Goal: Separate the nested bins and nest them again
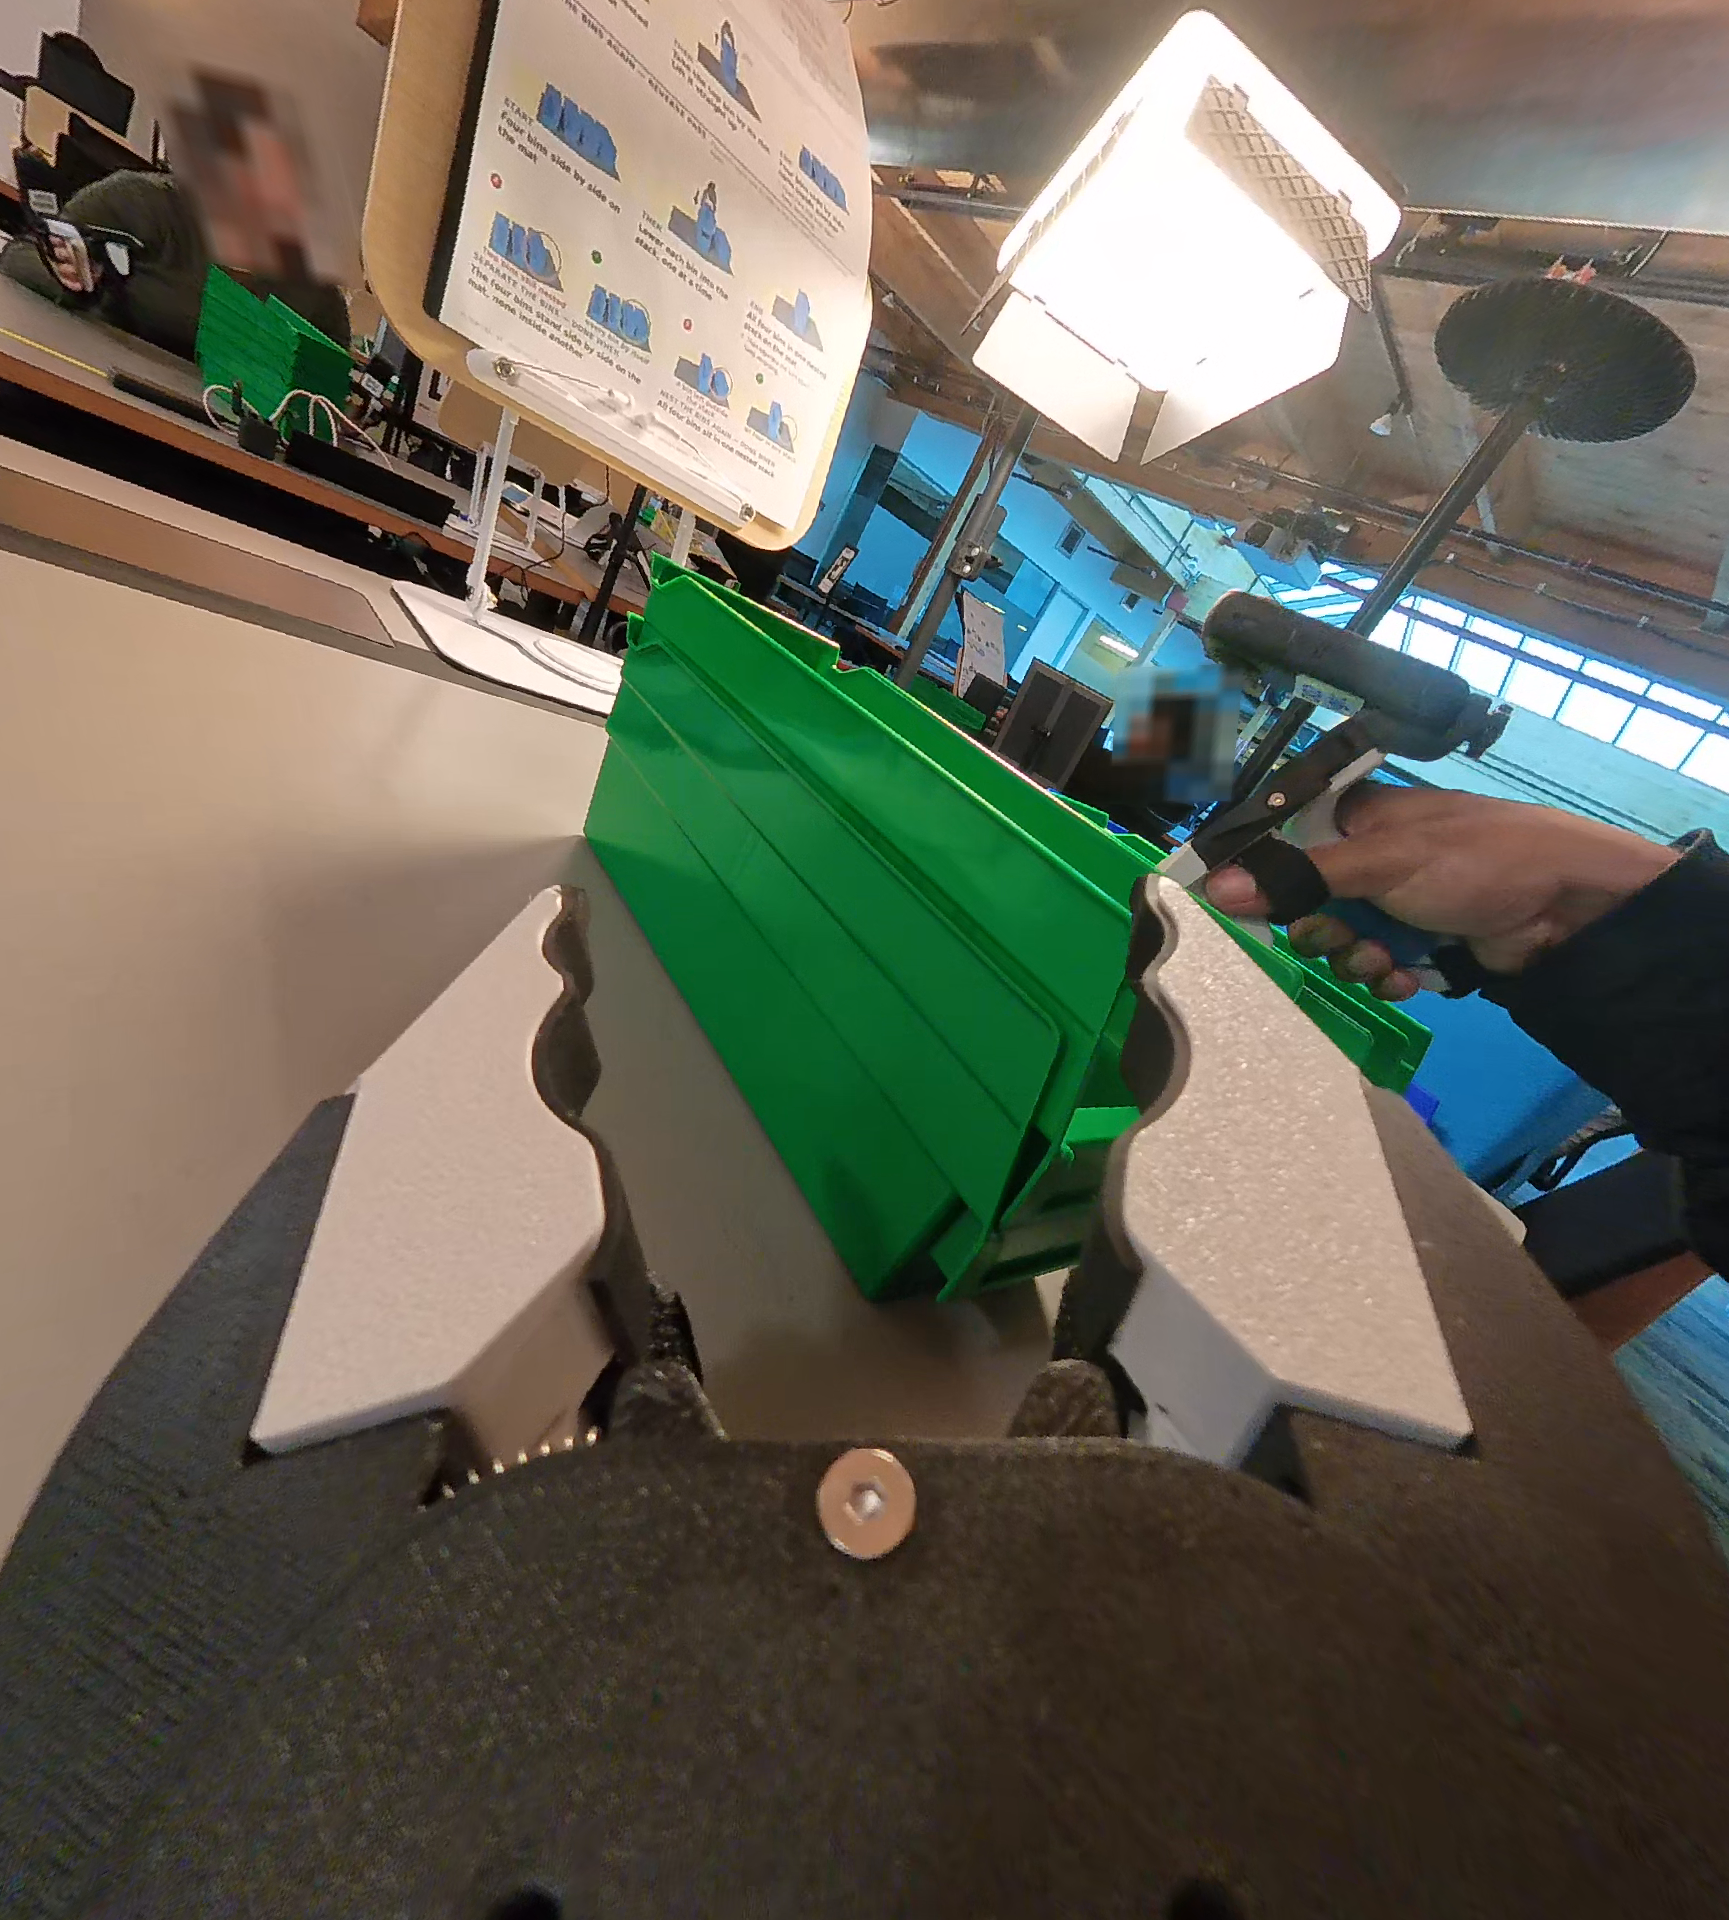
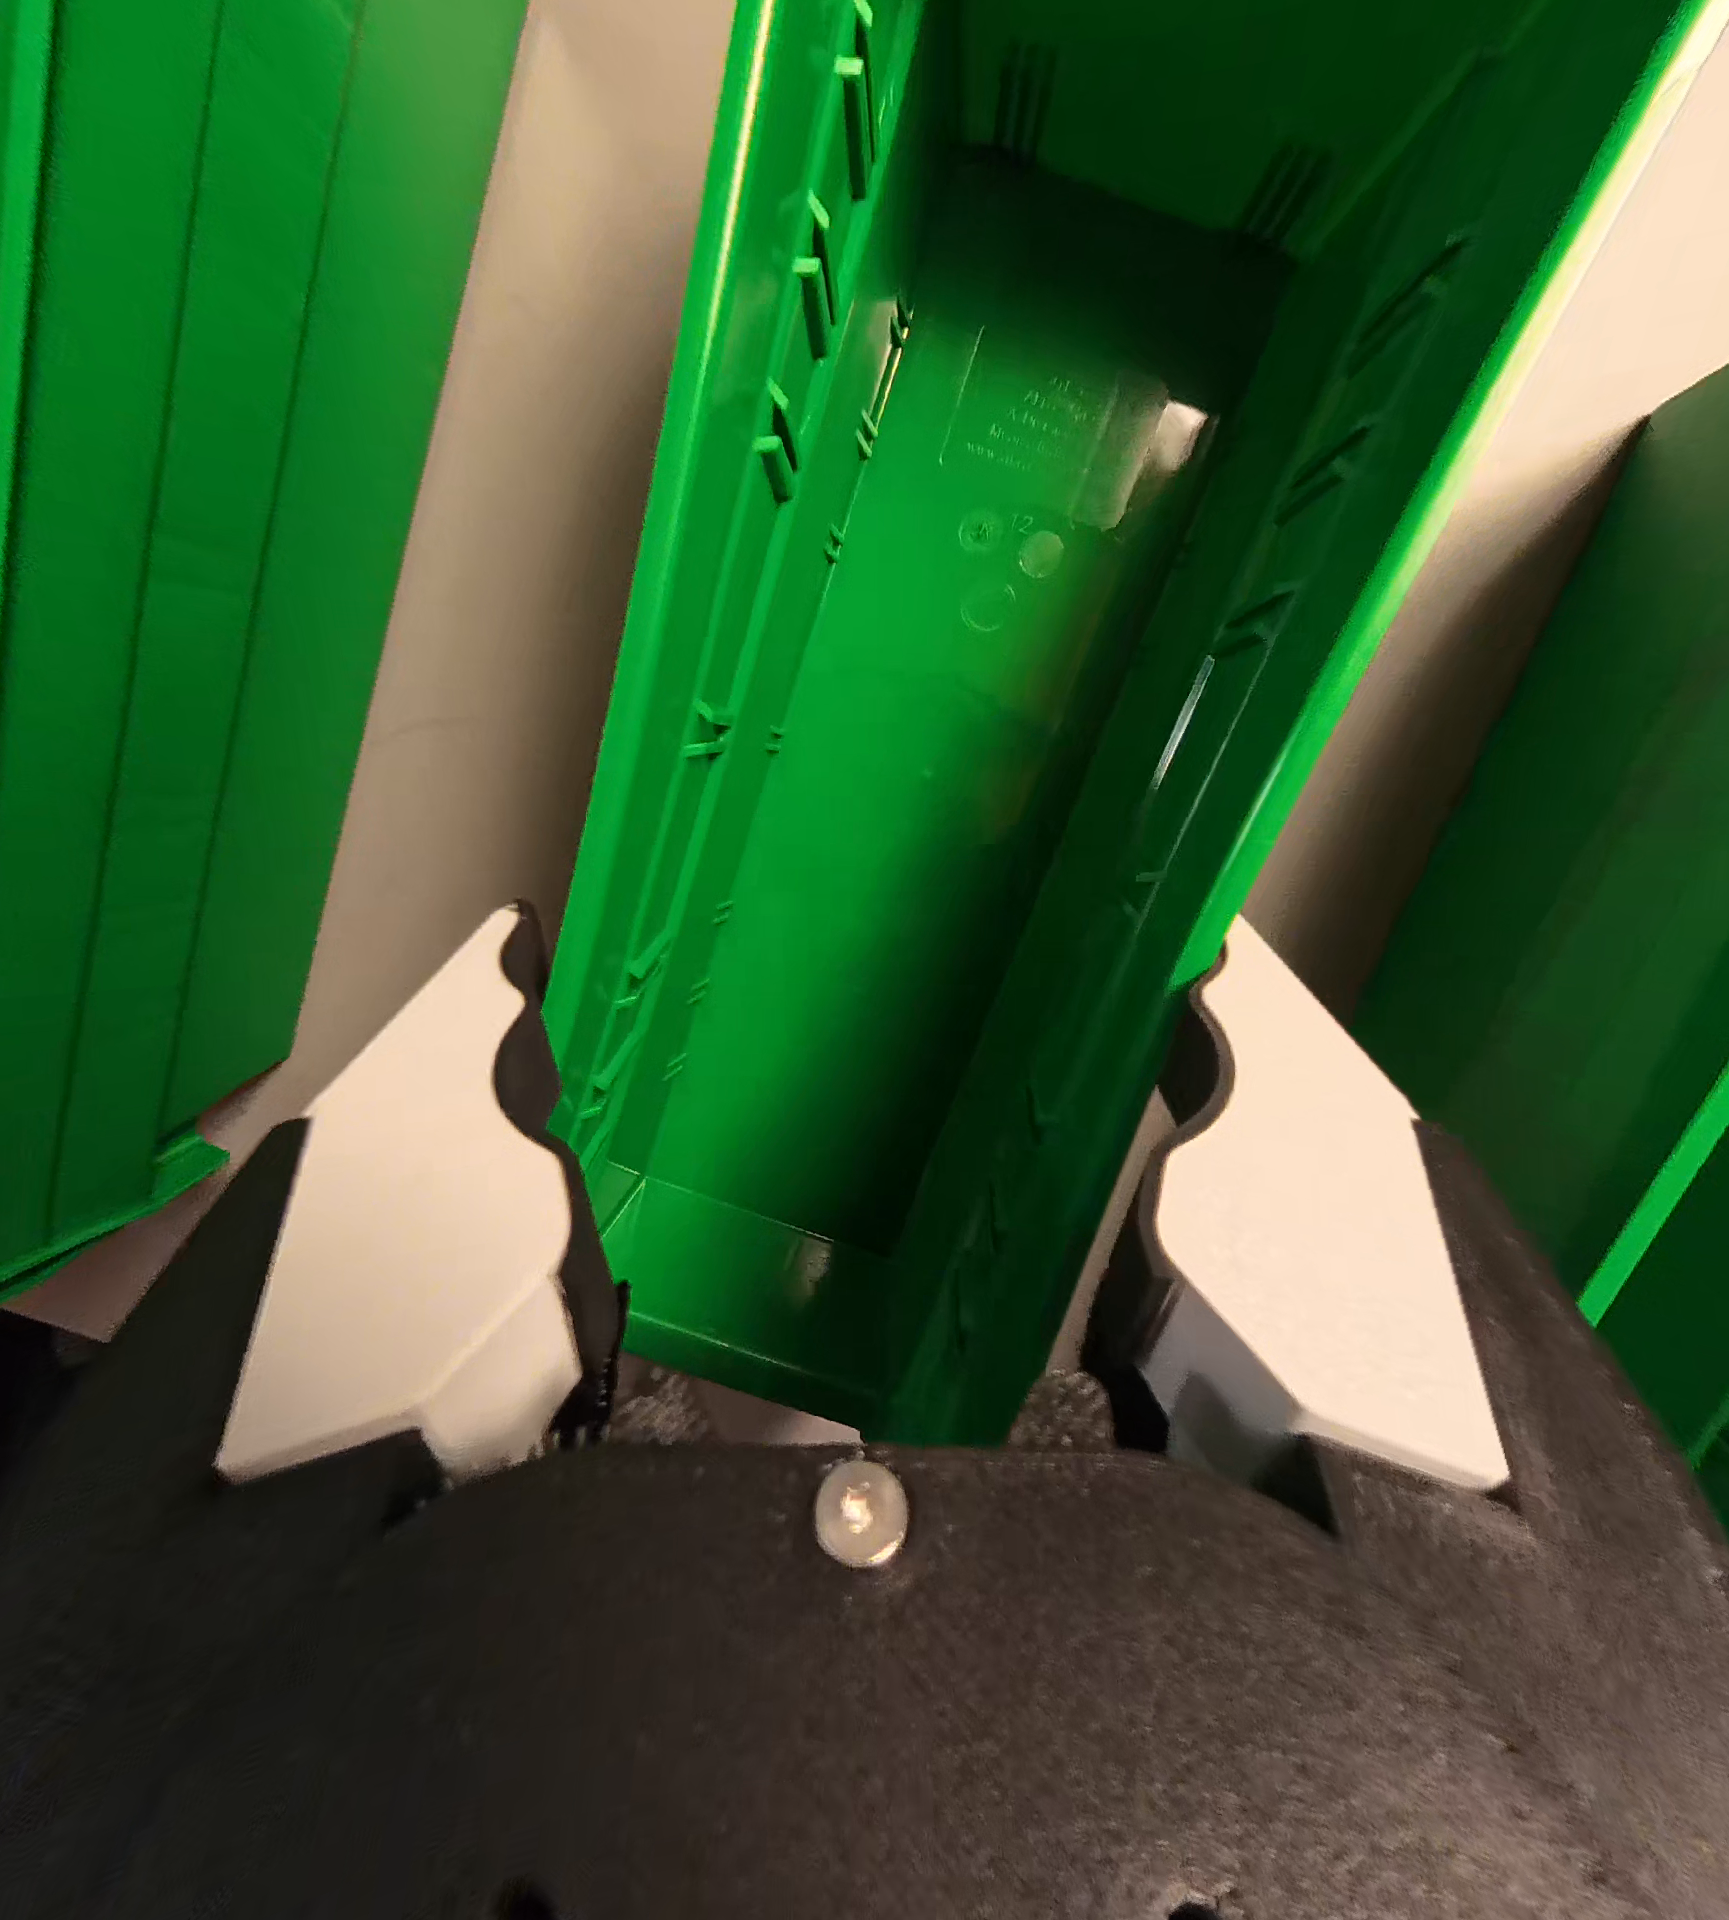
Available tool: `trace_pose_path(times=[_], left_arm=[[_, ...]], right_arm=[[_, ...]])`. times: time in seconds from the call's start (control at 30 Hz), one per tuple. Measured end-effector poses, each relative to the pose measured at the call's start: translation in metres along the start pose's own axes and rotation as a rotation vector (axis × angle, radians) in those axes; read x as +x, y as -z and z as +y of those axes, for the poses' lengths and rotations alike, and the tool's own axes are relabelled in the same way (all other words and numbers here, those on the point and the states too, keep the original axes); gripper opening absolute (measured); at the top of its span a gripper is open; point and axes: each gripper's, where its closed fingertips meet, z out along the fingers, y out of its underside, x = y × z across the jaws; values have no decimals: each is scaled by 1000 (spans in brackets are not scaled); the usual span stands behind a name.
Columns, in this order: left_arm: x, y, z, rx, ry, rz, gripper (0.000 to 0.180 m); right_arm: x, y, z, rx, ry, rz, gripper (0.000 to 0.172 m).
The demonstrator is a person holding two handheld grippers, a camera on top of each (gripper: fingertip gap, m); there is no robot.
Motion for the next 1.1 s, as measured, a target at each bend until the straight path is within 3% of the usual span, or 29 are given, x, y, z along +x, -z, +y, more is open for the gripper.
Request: trace_pose_path(times=[0.23,0.57,0.9,1.1], left_arm=[[-1,0,-1,3,9,-1,102],[-2,-1,1,-8,19,-1,102],[-3,-1,1,-11,19,-6,102],[-3,-1,0,-4,18,-9,101]], right_arm=[[-5,10,-7,28,-13,-83,109],[-25,65,-31,152,-26,-211,107],[-107,144,-78,356,-53,-458,109],[-156,132,-95,363,-151,-567,110]])
